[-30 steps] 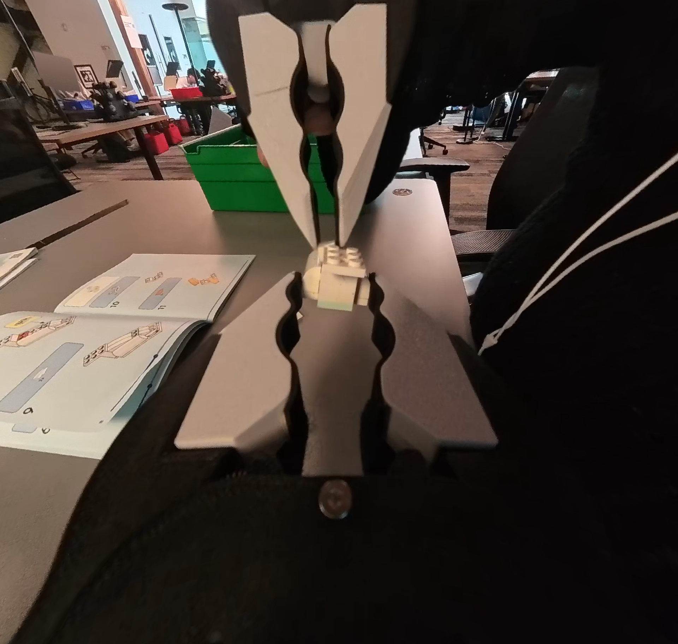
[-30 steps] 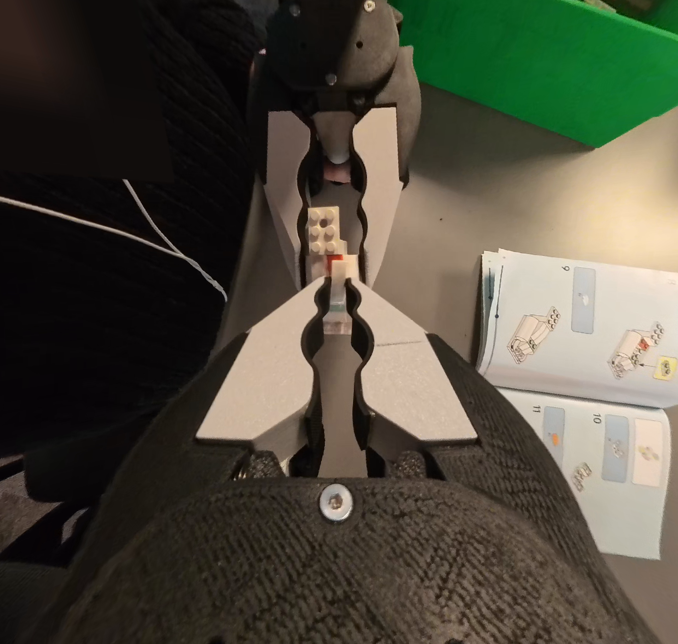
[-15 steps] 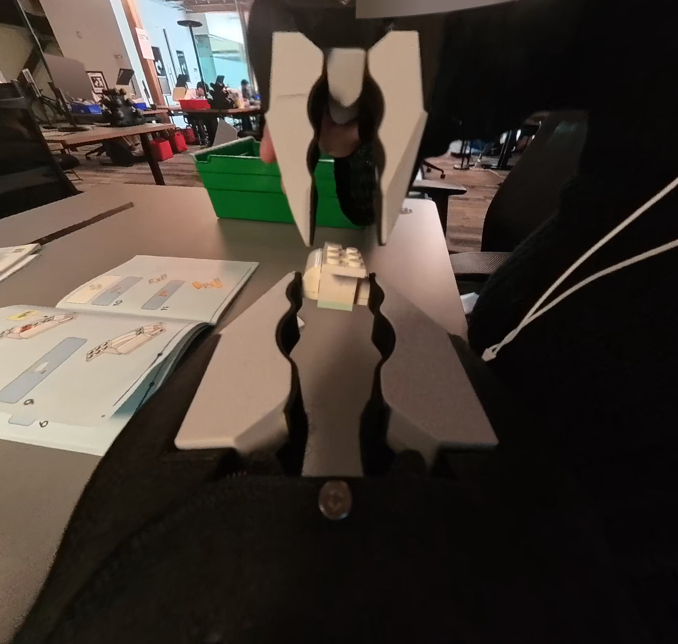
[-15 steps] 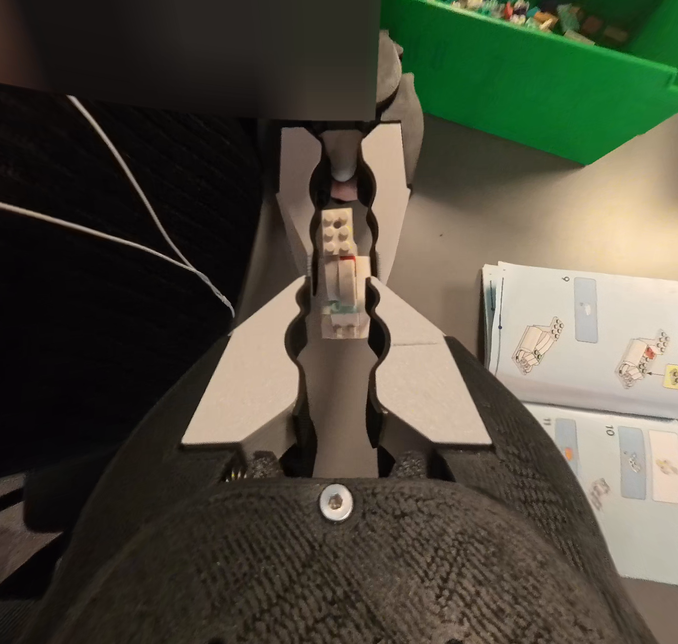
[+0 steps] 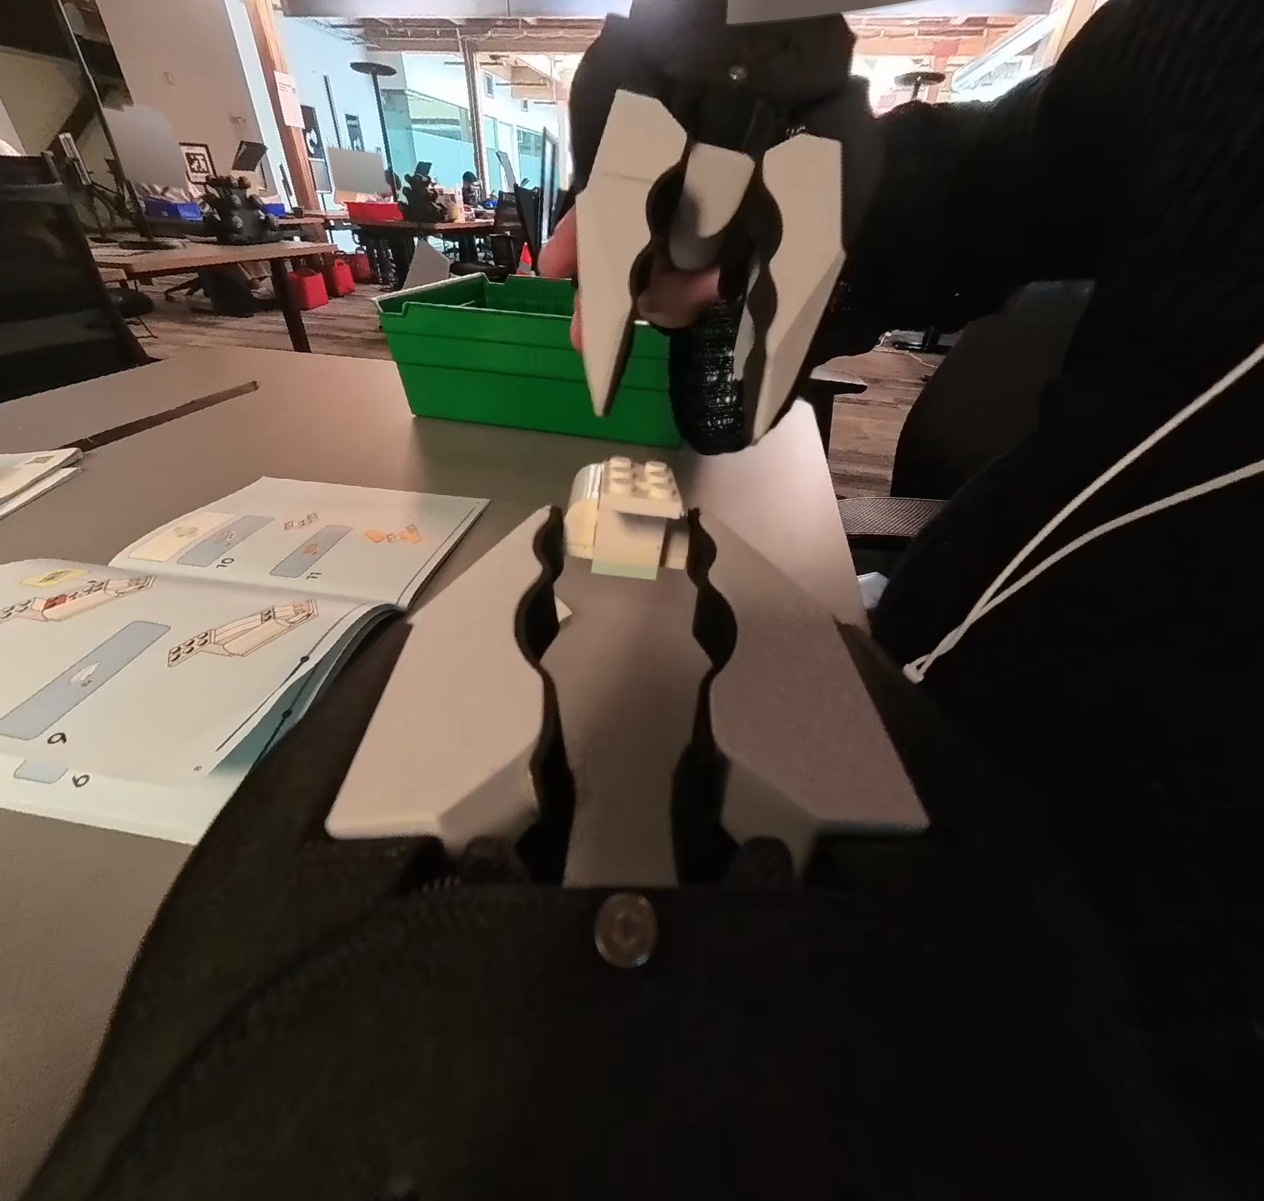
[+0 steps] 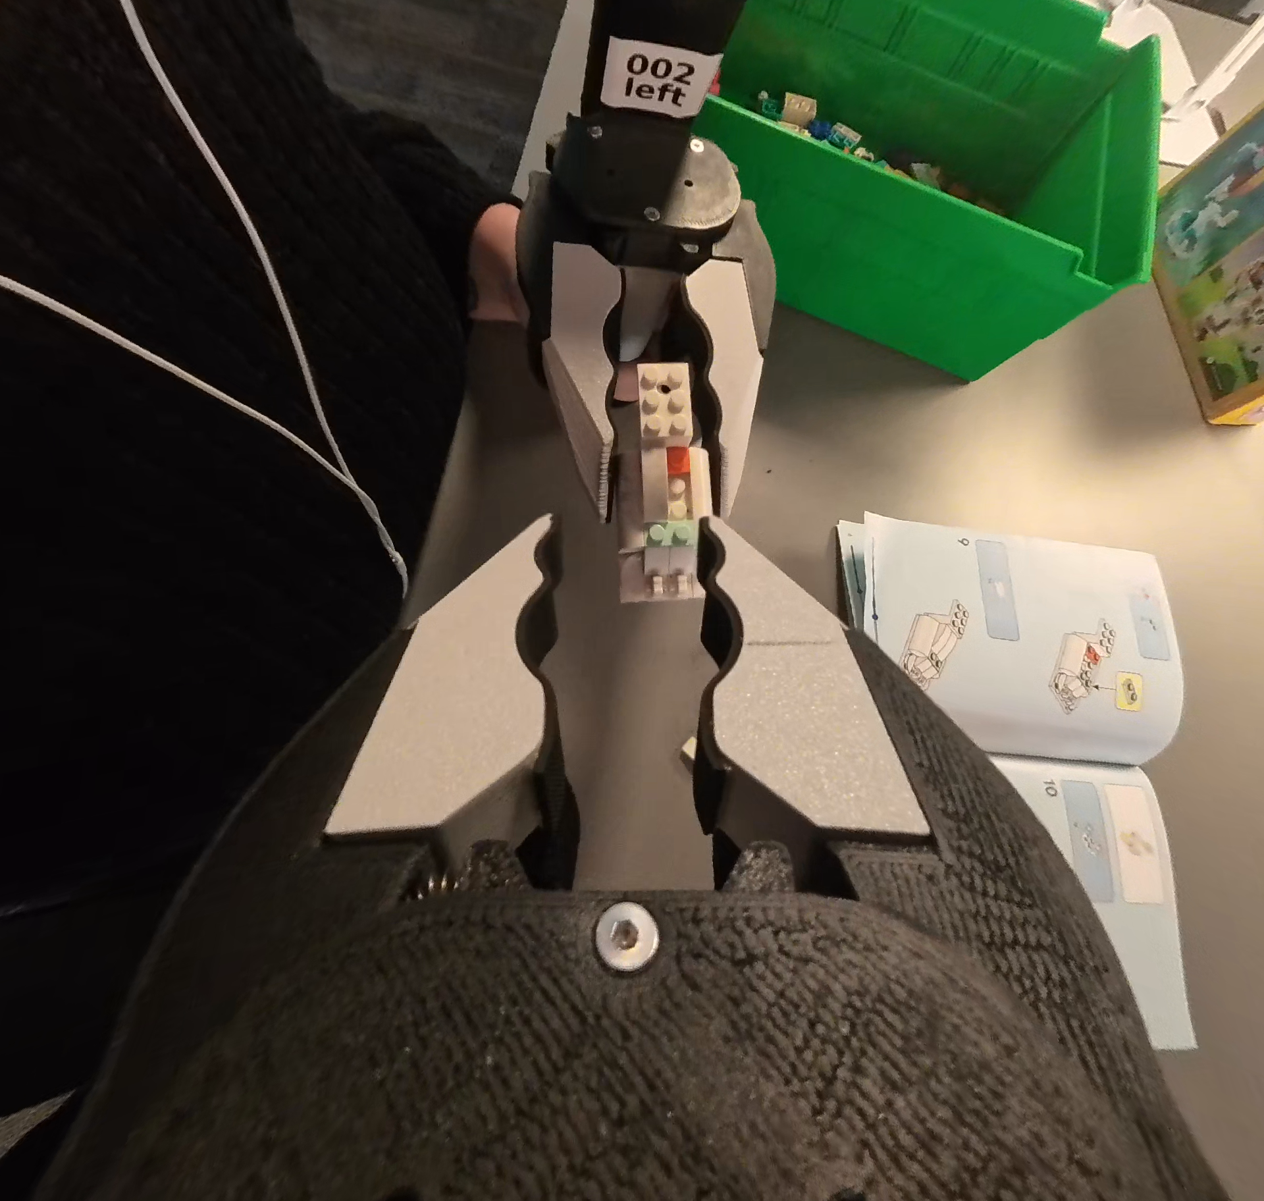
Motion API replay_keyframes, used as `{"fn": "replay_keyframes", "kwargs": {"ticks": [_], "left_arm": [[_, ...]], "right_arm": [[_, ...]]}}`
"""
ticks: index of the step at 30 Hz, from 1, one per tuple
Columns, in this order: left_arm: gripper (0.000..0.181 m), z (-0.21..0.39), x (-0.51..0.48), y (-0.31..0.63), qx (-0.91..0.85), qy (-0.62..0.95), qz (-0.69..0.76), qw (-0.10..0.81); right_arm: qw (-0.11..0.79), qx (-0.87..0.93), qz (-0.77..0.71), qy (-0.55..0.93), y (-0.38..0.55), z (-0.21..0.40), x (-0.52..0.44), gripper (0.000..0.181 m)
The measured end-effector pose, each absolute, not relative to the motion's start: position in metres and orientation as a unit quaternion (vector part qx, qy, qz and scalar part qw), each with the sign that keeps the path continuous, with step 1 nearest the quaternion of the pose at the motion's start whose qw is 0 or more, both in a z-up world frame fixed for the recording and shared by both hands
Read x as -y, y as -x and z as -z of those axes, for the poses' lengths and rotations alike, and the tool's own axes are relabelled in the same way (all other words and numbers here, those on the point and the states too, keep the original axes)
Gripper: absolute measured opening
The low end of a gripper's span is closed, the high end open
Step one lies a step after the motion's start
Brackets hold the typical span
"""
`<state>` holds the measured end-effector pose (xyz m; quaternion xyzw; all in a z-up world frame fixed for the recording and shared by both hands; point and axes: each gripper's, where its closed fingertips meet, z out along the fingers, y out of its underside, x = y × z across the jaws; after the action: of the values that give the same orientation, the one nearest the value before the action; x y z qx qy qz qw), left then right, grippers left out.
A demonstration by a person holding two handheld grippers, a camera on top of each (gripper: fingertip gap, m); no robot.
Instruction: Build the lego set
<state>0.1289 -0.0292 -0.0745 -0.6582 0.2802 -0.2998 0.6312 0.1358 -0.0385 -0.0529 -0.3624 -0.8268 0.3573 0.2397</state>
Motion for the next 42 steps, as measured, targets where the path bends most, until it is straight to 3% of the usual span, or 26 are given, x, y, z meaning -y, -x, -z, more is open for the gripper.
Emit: {"fn": "replay_keyframes", "kwargs": {"ticks": [10, 18, 25, 32, 36, 42], "left_arm": [[0.035, 0.096, 0.038, -0.146, -0.337, 0.678, 0.291, 0.585], [0.035, 0.096, 0.039, -0.144, -0.329, 0.68, 0.304, 0.58], [0.035, 0.098, 0.039, -0.145, -0.332, 0.684, 0.298, 0.577], [0.035, 0.098, 0.039, -0.145, -0.333, 0.684, 0.295, 0.578], [0.035, 0.099, 0.039, -0.144, -0.332, 0.685, 0.294, 0.578], [0.035, 0.098, 0.039, -0.144, -0.331, 0.685, 0.294, 0.578]], "right_arm": [[0.245, 0.763, -0.303, 0.516, -0.126, 0.103, -0.038, 0.023], [0.219, 0.785, -0.305, 0.493, -0.096, 0.149, -0.042, 0.022], [0.116, 0.743, -0.346, 0.561, -0.086, 0.169, -0.034, 0.02], [0.153, 0.744, -0.305, 0.574, -0.074, 0.178, -0.028, 0.023], [0.213, 0.766, -0.246, 0.554, -0.068, 0.18, -0.036, 0.006], [0.197, 0.751, -0.264, 0.573, -0.068, 0.179, -0.034, 0.023]]}}
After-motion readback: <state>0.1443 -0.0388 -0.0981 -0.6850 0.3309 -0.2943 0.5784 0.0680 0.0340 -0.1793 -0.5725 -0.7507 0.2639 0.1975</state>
